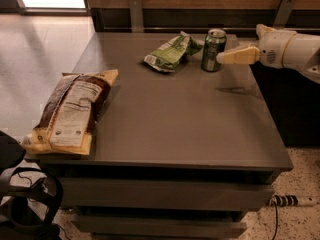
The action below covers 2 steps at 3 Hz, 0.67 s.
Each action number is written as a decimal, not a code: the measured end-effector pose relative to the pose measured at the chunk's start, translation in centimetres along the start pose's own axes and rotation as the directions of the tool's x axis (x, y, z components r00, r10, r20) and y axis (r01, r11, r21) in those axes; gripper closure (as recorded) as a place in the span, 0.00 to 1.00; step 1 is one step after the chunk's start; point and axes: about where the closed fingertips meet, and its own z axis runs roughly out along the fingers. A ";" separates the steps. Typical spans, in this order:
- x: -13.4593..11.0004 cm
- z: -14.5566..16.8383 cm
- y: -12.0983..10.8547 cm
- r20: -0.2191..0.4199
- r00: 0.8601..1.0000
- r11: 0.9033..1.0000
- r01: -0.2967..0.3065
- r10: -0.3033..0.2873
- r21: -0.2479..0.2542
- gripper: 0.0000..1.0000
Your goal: Move green can near brown chip bag
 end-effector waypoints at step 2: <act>1.5 3.8 -0.6 0.066 0.997 0.998 -0.047 0.050 -0.049 0.00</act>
Offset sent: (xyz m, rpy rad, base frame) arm 0.0480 0.0213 -0.0360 0.1281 -0.0109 0.0659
